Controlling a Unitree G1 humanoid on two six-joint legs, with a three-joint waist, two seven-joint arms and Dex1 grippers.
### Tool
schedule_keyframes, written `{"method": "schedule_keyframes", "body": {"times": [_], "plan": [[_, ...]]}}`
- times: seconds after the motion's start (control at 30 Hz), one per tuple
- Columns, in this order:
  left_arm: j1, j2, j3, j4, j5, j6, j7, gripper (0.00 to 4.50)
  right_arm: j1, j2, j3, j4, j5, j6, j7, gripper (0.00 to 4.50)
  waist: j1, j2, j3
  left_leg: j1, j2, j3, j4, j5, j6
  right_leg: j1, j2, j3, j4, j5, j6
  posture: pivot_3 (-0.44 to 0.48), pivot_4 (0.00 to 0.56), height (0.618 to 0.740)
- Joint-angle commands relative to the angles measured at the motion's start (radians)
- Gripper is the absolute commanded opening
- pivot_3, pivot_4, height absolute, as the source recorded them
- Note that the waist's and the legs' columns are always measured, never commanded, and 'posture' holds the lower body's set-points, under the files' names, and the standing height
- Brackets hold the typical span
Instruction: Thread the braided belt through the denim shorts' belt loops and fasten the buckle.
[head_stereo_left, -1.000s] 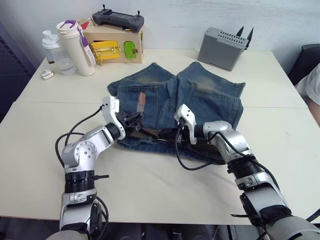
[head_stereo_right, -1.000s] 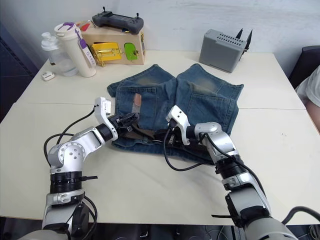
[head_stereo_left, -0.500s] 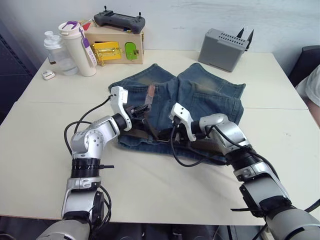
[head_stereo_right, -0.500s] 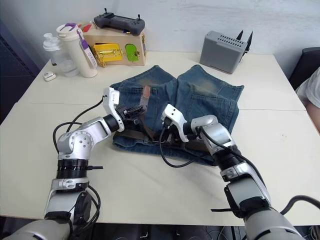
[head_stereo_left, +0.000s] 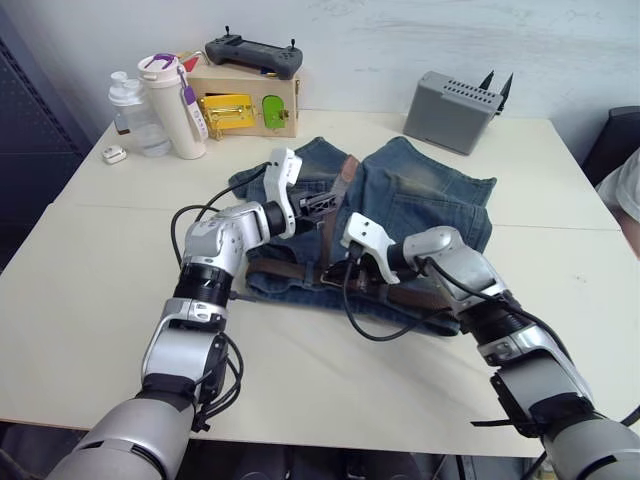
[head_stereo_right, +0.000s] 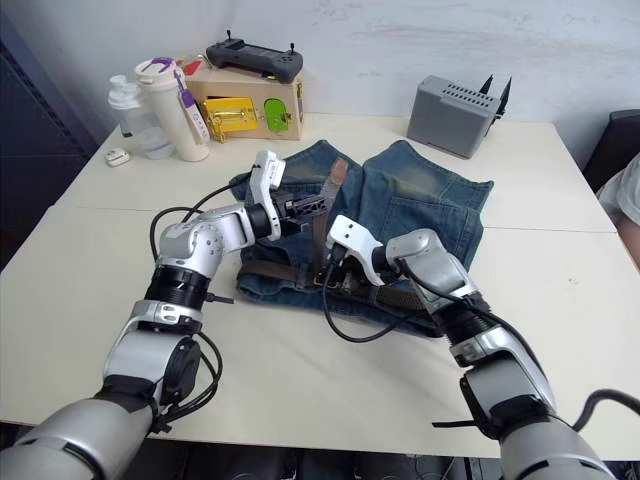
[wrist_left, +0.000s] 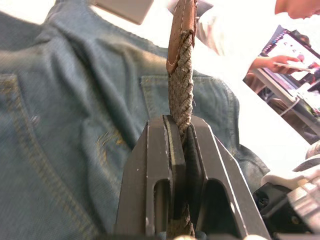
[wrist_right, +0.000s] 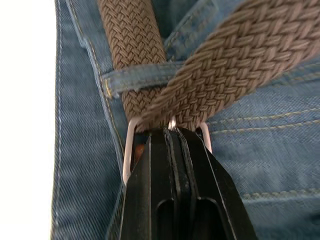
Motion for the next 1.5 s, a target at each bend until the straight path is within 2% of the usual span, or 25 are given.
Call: {"method": "schedule_keyframes", "body": {"times": [0.03,0.33,0.83,0.9,1.1,1.2,1.33,1.5], "plan": [[-0.105,-0.018,0.036,0.005,-0.007,-0.097,-0.043,0.00,0.151,-0.095,0.156,0.038,-0.117,0.152,0.005,0.07,0.009,0.000,0.000,0.000,0.000,0.000,0.000,0.000,0.000,0.000,0.000,0.000,0.000,0.000,0.000,0.000,0.150,0.736],[-0.210,-0.089,0.022,0.182,0.049,-0.193,-0.109,0.00,0.196,-0.067,0.178,-0.043,-0.120,0.103,-0.049,0.07,0.012,0.000,0.000,-0.002,-0.002,-0.002,0.000,-0.001,0.002,0.002,-0.002,-0.001,-0.006,0.002,0.004,0.000,0.150,0.736],[-0.473,-0.273,-0.046,0.602,0.278,-0.393,-0.152,0.00,0.298,-0.080,0.281,-0.238,-0.332,-0.049,-0.051,0.07,0.012,0.000,0.000,-0.002,-0.002,-0.002,-0.001,-0.004,0.005,0.004,-0.002,-0.003,-0.009,0.002,0.006,0.000,0.150,0.736],[-0.506,-0.288,-0.067,0.620,0.317,-0.421,-0.205,0.00,0.307,-0.083,0.284,-0.244,-0.361,-0.081,-0.045,0.07,0.012,0.000,0.000,-0.002,-0.002,-0.002,-0.001,-0.004,0.005,0.004,-0.002,-0.003,-0.011,0.003,0.008,0.000,0.150,0.736],[-0.594,-0.295,-0.140,0.631,0.409,-0.602,-0.546,0.00,0.330,-0.076,0.278,-0.244,-0.425,-0.165,-0.017,0.07,0.012,0.000,0.000,-0.003,-0.003,-0.002,-0.001,-0.008,0.000,0.005,-0.002,-0.003,-0.014,0.004,0.009,0.000,0.150,0.736],[-0.623,-0.281,-0.158,0.636,0.447,-0.692,-0.604,0.00,0.332,-0.070,0.265,-0.239,-0.440,-0.180,-0.005,0.07,0.012,0.000,0.000,-0.003,-0.003,-0.002,-0.001,-0.009,0.001,0.005,-0.002,-0.003,-0.015,0.004,0.009,0.000,0.150,0.736],[-0.642,-0.272,-0.179,0.646,0.512,-0.751,-0.536,0.00,0.345,-0.081,0.245,-0.261,-0.437,-0.180,0.026,0.07,0.011,0.000,0.000,-0.004,-0.003,-0.003,-0.001,-0.011,0.005,0.004,-0.003,-0.003,-0.016,0.004,0.009,0.000,0.150,0.736],[-0.594,-0.235,-0.247,0.652,0.628,-0.785,-0.393,0.00,0.357,-0.094,0.180,-0.318,-0.368,-0.117,0.068,0.07,0.011,0.001,0.000,-0.007,-0.003,-0.003,-0.002,-0.010,0.013,0.002,-0.003,-0.003,-0.020,0.004,0.009,0.000,0.150,0.736]]}}
